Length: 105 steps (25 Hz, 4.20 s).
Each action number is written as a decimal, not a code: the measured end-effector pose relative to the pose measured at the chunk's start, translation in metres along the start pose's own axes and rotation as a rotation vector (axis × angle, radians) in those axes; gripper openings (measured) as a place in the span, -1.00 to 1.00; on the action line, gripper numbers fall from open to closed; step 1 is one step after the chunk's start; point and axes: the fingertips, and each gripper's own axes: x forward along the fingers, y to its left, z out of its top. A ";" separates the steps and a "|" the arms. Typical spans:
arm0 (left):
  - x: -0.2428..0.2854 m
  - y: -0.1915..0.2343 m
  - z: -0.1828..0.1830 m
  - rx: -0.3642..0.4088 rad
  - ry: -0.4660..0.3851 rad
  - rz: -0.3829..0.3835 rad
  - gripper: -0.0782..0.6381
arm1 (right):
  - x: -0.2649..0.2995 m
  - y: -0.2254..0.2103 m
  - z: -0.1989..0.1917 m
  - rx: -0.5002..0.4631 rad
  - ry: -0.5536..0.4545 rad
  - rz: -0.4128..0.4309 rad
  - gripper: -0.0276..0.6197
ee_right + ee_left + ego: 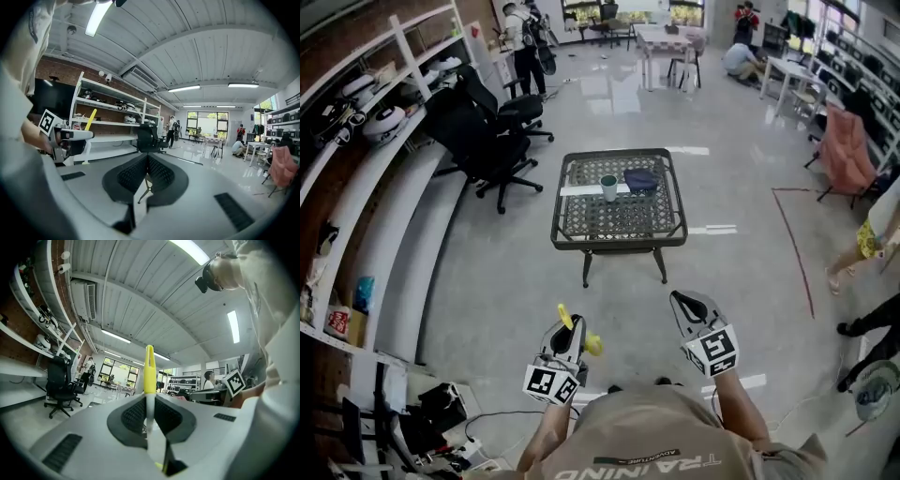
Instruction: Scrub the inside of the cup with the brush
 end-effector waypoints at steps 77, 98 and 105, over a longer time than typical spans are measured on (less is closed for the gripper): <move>0.370 0.249 0.018 -0.012 0.017 -0.002 -0.67 | 0.371 -0.212 -0.004 -0.037 0.087 0.090 -0.86; 0.488 0.302 0.006 0.012 0.026 0.007 -0.67 | 0.474 -0.267 -0.025 -0.070 0.130 0.225 -0.86; 0.518 0.338 0.021 -0.015 0.019 -0.093 -0.67 | 0.507 -0.271 -0.005 -0.035 0.165 0.157 -0.86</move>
